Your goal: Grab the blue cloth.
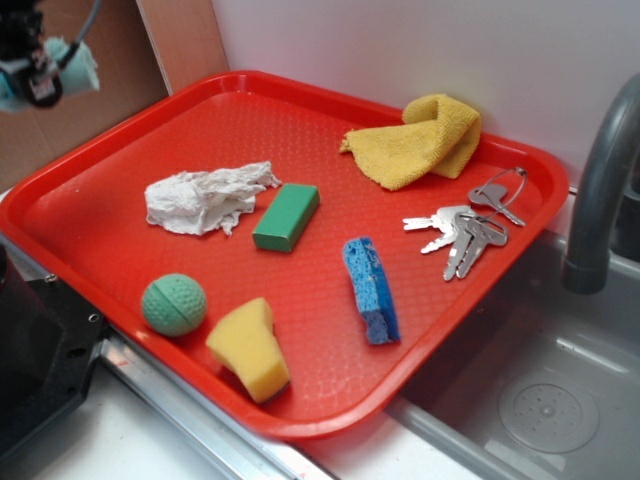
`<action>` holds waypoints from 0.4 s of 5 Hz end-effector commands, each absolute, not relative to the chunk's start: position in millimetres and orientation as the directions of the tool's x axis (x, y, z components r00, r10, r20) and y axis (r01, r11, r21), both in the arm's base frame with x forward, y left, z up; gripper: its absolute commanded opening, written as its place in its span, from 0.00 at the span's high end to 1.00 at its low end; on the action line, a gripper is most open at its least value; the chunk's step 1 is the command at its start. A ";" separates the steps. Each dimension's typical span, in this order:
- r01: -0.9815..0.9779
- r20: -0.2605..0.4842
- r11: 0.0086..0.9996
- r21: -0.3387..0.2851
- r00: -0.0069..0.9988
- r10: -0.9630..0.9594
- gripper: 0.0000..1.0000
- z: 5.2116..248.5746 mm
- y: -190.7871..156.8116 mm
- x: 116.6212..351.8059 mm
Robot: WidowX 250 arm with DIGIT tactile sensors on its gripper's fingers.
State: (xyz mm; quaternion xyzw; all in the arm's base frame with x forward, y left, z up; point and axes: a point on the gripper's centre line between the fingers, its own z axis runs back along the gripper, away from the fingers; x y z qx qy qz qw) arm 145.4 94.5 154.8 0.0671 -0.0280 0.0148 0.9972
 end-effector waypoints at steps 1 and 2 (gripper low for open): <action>-0.133 0.100 0.983 0.123 0.988 0.121 1.00 208.9 121.1 171.2; -0.097 0.129 0.988 0.125 0.988 0.080 1.00 218.7 116.7 183.4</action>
